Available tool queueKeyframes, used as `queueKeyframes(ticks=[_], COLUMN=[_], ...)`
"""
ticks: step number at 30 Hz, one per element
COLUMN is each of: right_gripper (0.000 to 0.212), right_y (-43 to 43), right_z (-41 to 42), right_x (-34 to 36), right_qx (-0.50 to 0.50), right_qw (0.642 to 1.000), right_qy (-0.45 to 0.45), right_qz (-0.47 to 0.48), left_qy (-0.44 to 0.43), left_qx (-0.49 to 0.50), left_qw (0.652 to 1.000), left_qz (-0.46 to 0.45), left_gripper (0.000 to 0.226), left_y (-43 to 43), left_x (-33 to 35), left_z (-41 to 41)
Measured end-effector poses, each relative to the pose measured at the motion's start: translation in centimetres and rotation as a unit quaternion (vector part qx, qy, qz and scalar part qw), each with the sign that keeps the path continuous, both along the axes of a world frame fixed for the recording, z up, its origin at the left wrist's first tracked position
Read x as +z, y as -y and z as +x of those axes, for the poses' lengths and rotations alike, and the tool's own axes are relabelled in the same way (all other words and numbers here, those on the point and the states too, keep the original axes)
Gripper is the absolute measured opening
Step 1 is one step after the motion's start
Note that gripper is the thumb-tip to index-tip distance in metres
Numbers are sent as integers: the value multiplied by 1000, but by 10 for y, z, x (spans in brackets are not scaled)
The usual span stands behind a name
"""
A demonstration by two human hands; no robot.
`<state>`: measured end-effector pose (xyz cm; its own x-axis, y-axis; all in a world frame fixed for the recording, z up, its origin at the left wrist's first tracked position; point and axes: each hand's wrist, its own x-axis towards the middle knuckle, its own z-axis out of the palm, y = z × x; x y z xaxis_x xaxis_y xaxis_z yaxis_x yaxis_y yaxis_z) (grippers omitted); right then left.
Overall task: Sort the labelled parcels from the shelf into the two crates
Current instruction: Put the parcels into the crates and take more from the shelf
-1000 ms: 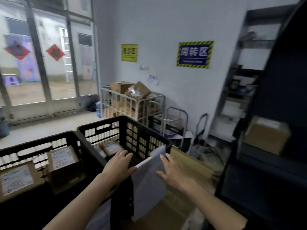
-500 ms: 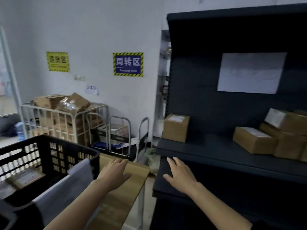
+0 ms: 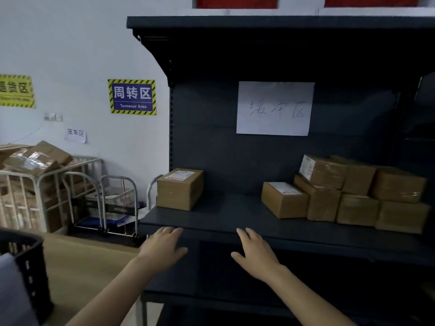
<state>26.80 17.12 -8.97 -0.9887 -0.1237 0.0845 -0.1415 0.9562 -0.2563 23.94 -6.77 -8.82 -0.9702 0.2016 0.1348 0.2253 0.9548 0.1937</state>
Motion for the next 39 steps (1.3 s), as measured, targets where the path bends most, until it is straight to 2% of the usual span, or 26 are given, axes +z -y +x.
queueKeyframes(ticks=[9,16,21,24,27,30,35,36,39], right_gripper=[67,67,66,66,65,65,57,52,37], right_y=[-19,10,39,58,73,84,99,102,99], right_z=[-41,-103,-159,-192,-220,-244,-276,-279,-278], right_x=[6,14,23,29,31,32,29,29,33], right_qx=[17,41,52,48,44,33,-2,-5,-1], right_qw=[999,998,994,989,981,967,913,901,881], right_qy=[-10,-6,13,22,22,42,94,108,115], right_qz=[-27,-53,-95,-139,-187,-251,-397,-421,-459], left_qy=[-25,-65,-114,-118,-78,-27,124,141,118], left_qx=[28,110,118,120,128,119,130,119,84], left_qw=[999,983,961,956,947,916,802,798,826], left_qz=[38,134,223,240,286,383,570,574,544], left_gripper=[64,63,57,51,54,58,57,51,30], left_y=[-9,26,52,59,64,66,68,65,49], left_x=[12,21,29,33,34,32,37,37,32], left_z=[-44,-106,-162,-197,-228,-250,-262,-259,-252])
